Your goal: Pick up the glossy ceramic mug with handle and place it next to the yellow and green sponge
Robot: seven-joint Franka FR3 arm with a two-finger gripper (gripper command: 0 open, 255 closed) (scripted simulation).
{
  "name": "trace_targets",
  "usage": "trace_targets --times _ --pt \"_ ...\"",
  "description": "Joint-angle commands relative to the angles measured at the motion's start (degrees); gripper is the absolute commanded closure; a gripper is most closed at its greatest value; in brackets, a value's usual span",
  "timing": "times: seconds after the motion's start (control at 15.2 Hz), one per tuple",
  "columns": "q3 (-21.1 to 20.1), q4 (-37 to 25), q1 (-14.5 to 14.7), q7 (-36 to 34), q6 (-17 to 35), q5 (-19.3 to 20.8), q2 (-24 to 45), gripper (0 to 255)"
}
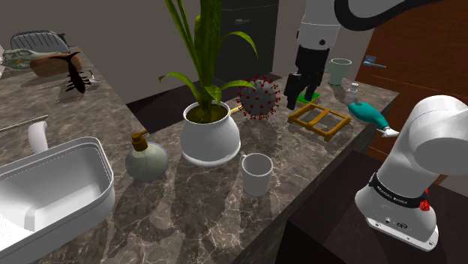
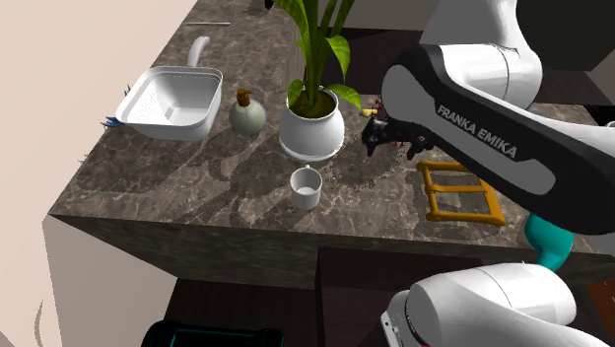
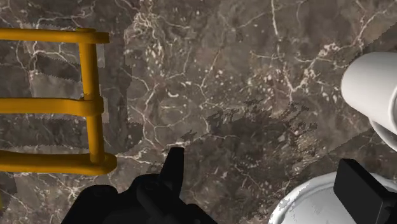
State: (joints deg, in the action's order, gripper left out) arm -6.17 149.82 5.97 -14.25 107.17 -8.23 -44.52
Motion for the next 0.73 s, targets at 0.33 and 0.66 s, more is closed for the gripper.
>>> trace_targets --times 0.33,0.66 --pt "-8.81 3.49 4.87 -6.38 11.52 -5.17 5.95 0" --pt "-15.29 3.72 7.35 -11.04 20.15 -7.42 12.89 0"
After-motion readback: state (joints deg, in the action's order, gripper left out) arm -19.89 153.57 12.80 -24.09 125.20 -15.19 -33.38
